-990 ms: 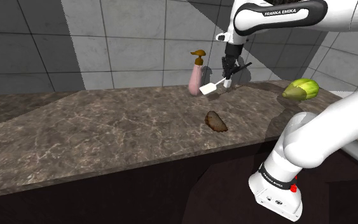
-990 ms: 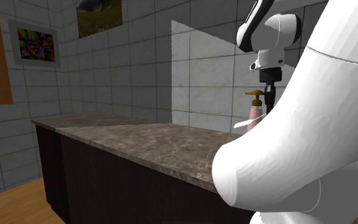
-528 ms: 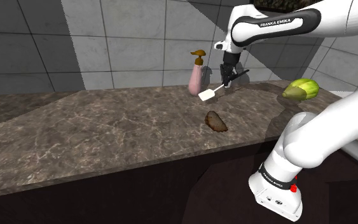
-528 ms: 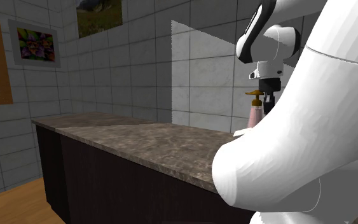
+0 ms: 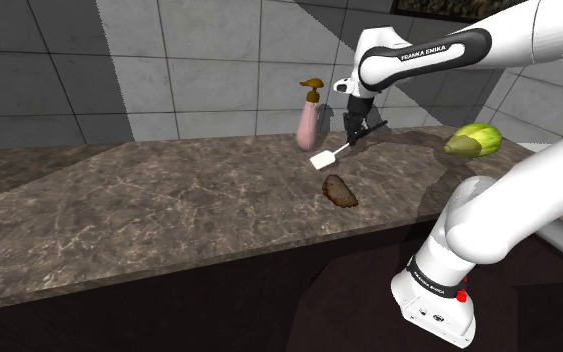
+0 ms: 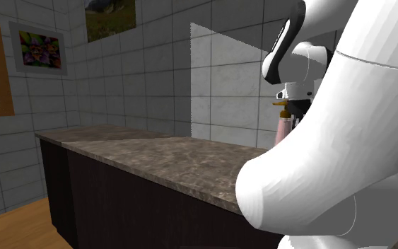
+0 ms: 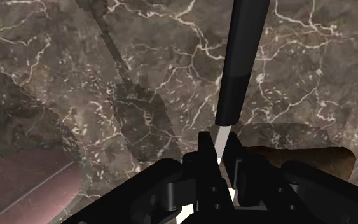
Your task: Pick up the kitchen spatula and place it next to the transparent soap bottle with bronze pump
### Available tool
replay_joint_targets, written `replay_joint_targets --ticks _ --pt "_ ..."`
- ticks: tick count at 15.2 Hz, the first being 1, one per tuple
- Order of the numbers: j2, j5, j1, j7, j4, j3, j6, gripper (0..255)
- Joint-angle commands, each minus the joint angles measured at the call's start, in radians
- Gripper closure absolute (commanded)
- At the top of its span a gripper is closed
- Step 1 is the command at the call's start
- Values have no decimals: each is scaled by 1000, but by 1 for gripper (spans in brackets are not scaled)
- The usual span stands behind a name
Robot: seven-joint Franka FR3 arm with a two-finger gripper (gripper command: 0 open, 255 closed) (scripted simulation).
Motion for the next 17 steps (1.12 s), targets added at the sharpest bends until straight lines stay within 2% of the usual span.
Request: replay_joint_targets --ticks 1,17 --pt "7 -2 0 3 -21 -3 29 255" --pt "121 -6 2 4 -154 -43 273 255"
